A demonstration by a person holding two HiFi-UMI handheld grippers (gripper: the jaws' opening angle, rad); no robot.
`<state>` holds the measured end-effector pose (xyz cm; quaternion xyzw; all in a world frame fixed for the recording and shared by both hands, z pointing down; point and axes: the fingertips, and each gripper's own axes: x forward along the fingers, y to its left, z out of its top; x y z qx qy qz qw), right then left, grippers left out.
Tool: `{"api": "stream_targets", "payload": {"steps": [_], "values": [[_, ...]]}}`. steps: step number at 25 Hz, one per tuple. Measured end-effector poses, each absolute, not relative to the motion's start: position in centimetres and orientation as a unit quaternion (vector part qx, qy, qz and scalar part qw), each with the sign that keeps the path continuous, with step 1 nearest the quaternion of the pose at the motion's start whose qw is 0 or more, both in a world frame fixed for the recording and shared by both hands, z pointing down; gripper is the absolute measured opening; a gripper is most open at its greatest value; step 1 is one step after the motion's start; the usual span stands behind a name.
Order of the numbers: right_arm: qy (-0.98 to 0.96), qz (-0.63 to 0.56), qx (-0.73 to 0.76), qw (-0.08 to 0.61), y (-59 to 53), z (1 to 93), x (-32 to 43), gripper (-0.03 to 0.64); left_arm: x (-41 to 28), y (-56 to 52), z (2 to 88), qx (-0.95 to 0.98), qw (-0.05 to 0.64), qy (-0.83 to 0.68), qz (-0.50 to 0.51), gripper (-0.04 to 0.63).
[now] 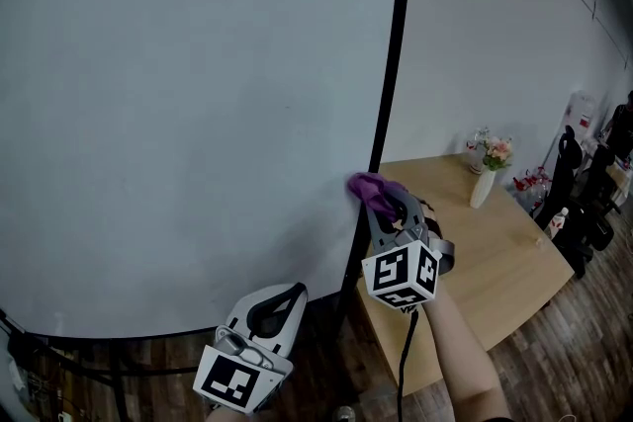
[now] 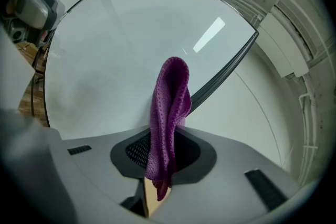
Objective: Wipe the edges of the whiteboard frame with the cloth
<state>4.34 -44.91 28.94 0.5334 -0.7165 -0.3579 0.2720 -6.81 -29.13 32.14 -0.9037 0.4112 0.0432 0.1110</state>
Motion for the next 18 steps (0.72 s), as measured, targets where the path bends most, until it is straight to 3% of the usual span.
{"api": "stream_targets", "payload": {"steps": [18], "values": [[-0.72,-0.341,0.542,0.267,-44.4,33.6,3.6,0.069,-7.4,-29.4,33.8,-0.904,0.094,0.417,0.034,0.017]]}}
